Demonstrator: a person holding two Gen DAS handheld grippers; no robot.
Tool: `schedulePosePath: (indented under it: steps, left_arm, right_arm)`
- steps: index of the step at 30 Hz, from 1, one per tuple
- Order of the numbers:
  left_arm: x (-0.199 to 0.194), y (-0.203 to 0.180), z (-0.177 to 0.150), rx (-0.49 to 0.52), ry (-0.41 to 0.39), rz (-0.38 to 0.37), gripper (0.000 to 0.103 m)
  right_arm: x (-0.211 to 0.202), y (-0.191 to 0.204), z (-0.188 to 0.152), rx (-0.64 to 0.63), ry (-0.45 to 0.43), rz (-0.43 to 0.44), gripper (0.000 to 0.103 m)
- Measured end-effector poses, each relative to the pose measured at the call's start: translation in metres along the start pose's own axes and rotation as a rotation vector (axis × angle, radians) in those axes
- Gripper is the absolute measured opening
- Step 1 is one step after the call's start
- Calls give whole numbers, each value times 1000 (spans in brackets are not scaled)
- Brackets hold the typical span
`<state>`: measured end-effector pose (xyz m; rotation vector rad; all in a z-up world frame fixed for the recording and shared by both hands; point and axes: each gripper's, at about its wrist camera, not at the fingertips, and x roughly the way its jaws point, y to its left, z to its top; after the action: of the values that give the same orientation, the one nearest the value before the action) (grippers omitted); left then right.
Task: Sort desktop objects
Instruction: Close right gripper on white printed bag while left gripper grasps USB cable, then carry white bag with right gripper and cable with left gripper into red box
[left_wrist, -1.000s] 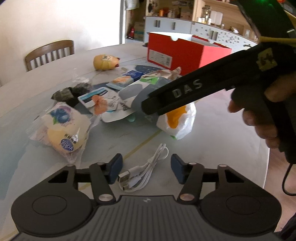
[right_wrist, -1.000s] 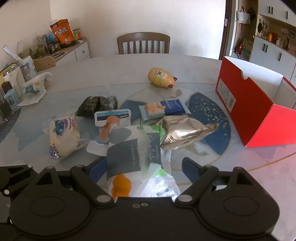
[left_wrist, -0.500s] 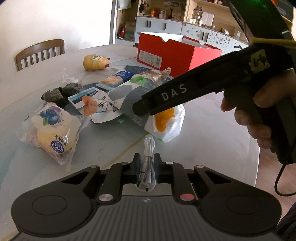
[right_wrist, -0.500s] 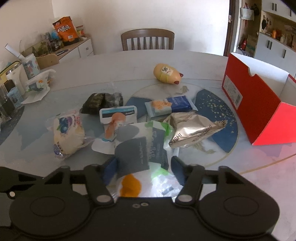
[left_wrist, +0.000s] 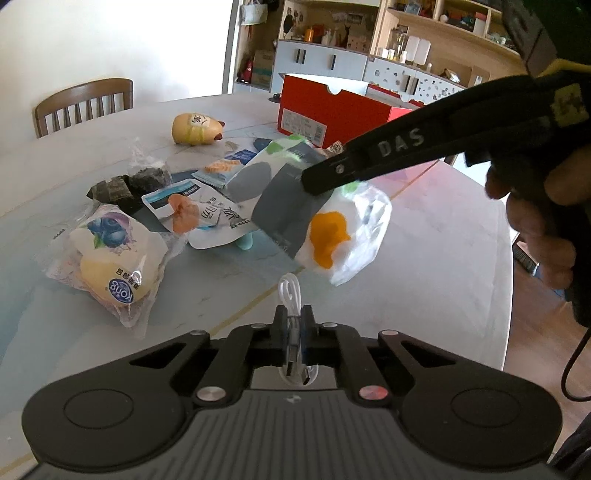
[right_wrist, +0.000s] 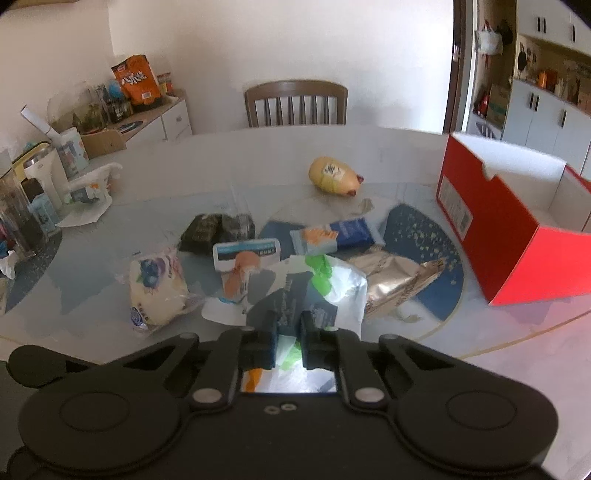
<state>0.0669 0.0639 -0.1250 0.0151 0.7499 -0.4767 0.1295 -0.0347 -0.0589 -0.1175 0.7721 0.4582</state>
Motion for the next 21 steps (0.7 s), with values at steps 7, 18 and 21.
schedulePosePath:
  steps: [7, 18, 21]
  left_arm:
    - [-11, 0, 5, -12, -27, -5, 5]
    - [-33, -7, 35, 2, -92, -13, 5]
    - [-37, -10, 46, 8, -107, -23, 5]
  right_arm:
    - [-16, -5, 2, 27, -18, -22, 10]
    - [-42, -14, 3, 78, -58, -53, 10]
    - [-51, -17, 4, 91, -77, -64, 10]
